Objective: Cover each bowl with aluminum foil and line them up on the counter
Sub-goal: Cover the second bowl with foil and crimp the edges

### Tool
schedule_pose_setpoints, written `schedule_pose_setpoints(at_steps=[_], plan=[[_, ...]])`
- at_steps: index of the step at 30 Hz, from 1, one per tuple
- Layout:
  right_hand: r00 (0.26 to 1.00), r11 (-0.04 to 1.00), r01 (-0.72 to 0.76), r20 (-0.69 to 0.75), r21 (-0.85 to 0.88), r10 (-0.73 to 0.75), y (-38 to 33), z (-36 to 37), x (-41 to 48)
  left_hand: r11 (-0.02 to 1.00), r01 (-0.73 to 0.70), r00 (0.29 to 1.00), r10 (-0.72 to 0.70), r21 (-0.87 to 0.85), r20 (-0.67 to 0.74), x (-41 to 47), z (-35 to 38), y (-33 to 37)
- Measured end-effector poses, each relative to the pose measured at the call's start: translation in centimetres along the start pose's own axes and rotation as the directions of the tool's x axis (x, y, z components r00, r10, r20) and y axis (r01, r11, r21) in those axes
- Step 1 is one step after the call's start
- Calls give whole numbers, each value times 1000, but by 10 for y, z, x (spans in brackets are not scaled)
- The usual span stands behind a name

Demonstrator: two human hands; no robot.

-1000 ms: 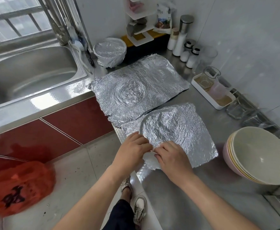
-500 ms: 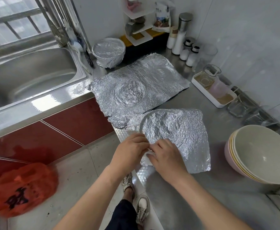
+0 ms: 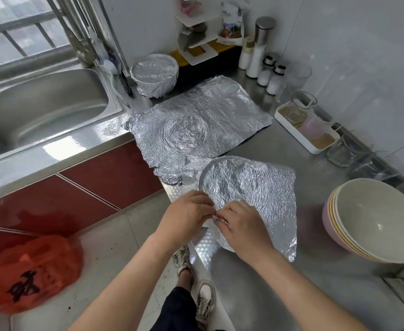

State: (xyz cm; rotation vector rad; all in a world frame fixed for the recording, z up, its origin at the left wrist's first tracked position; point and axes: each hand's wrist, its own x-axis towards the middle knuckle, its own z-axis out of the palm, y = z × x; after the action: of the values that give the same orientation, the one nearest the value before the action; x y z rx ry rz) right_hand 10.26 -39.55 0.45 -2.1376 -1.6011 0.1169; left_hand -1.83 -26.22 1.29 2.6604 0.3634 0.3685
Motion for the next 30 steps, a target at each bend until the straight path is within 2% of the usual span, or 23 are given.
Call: schedule_pose_setpoints(at_steps=[5, 13, 20, 23, 26, 30], plan=[[999, 995, 17, -34, -101, -21, -4, 3, 3, 1000, -17, 998, 18, 25, -58, 0, 5, 1], [998, 999, 23, -55, -31, -25, -2, 8, 2, 1000, 18, 1000, -18, 1, 7, -5, 5, 4], [999, 998, 44, 26, 36, -44, -5, 2, -2, 999, -5, 998, 8, 52, -61, -8, 1, -11], [999, 999, 40, -7, 30, -40, -1, -2, -7, 997, 30, 997, -25, 66, -78, -5, -4, -19], [999, 999, 26, -42, 21, -25, 0, 0, -7, 996, 75, 996, -73, 38, -51, -3, -7, -16], [998, 1000, 1, -61, -11, -1, -3, 4, -4, 998, 50, 998, -49, -32, 29, -12, -2, -1]])
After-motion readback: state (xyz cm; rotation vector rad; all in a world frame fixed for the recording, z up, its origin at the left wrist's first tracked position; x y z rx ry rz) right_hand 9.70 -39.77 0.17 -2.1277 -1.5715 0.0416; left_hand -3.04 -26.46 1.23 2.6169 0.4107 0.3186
